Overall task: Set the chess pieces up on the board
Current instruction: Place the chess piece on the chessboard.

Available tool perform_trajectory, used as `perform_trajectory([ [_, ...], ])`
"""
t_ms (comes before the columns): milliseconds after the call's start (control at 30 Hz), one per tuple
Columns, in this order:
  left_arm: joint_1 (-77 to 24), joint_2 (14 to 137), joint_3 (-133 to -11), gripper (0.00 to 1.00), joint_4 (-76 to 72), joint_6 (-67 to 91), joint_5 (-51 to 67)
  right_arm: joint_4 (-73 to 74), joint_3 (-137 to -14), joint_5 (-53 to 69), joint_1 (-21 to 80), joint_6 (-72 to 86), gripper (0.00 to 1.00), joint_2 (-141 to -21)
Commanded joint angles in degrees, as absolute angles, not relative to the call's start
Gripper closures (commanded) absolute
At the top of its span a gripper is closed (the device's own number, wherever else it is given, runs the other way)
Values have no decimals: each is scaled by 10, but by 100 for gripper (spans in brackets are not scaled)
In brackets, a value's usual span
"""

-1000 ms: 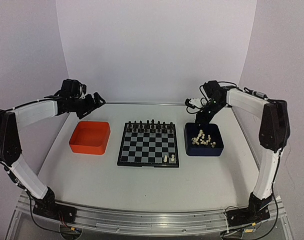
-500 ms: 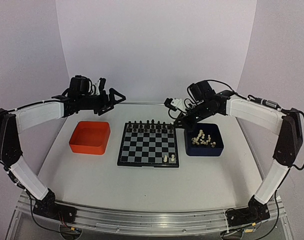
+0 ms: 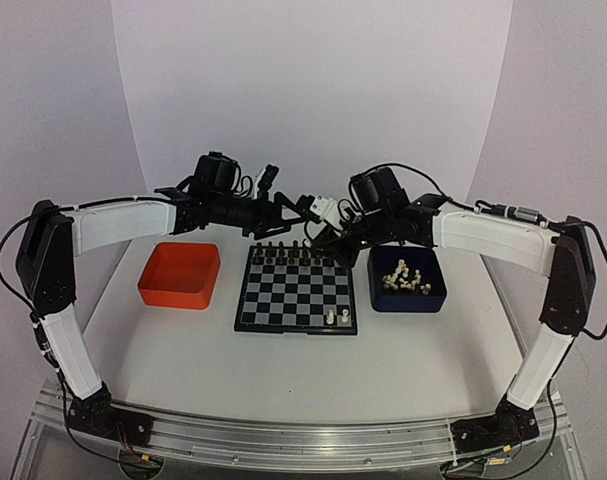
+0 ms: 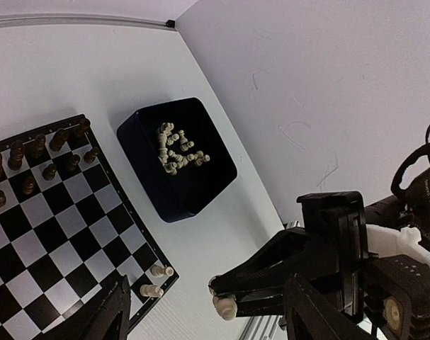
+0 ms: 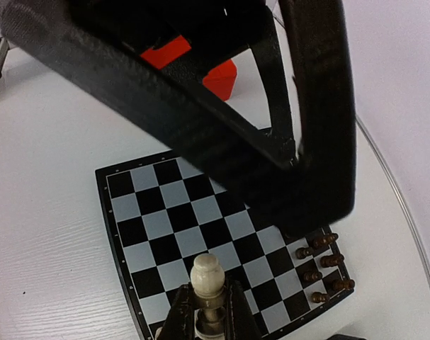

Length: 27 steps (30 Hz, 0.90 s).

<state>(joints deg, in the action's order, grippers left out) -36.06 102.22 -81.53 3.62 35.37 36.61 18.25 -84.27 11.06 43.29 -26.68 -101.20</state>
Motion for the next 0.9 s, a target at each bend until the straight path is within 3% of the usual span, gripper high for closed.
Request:
perform_trajectory([
  [0,-366,1031,-860,29,50,334,387,138,-869,91,442,-254,99,-1026],
  [300,-375,1048,-879,45,86,315,401,121,-878,57,445,-251,100,-1038],
  [500,-375,1061,-892,49,101,308,405,102,-877,45,446,-248,100,-1035],
  [867,-375,1072,-902,70,97,311,420,95,-879,50,447,-249,100,-1036],
])
